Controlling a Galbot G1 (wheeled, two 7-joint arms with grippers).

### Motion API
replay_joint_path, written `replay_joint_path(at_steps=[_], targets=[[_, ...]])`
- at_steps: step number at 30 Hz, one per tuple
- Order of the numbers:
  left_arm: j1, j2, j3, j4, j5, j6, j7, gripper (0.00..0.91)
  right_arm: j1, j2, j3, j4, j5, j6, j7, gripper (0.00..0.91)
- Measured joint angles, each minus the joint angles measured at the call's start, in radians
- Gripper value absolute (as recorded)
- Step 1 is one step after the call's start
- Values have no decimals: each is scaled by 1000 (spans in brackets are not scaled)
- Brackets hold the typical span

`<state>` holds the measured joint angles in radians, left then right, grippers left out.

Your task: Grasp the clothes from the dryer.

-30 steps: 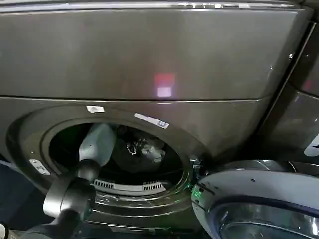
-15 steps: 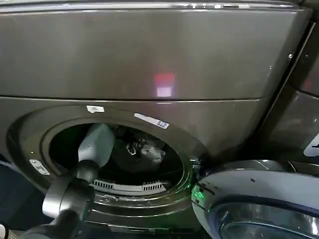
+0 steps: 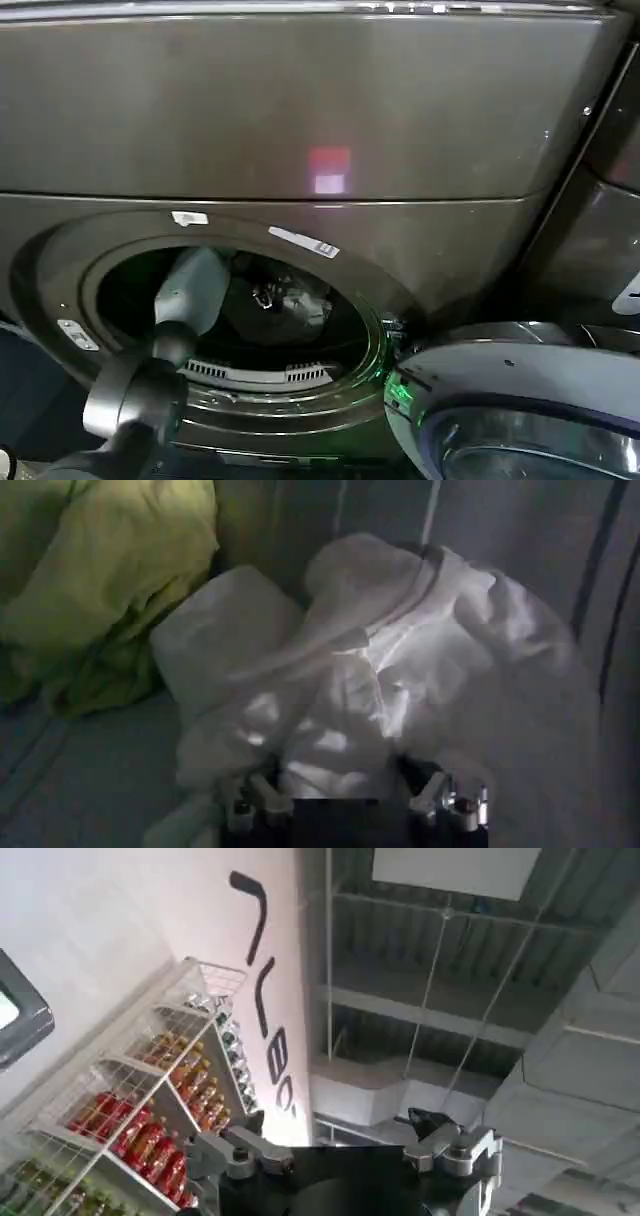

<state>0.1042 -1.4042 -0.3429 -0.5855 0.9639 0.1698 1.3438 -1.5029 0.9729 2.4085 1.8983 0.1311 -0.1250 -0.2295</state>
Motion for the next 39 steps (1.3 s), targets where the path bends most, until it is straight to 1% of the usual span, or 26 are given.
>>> replay_joint_path(at_steps=[11, 23, 30, 39], targets=[[2, 4, 3, -12, -19, 4, -2, 0, 1, 2, -3, 3, 0, 0, 0, 907], [23, 15, 27, -69, -90, 37, -48, 0, 10, -1, -12, -6, 0, 2, 0, 907], [53, 25, 56, -161, -192, 98, -147, 0, 15, -8, -17, -21, 0, 4, 1, 907], [118, 47, 78, -315, -356, 203, -355, 0, 23, -12, -29, -27, 0, 5, 1, 907]])
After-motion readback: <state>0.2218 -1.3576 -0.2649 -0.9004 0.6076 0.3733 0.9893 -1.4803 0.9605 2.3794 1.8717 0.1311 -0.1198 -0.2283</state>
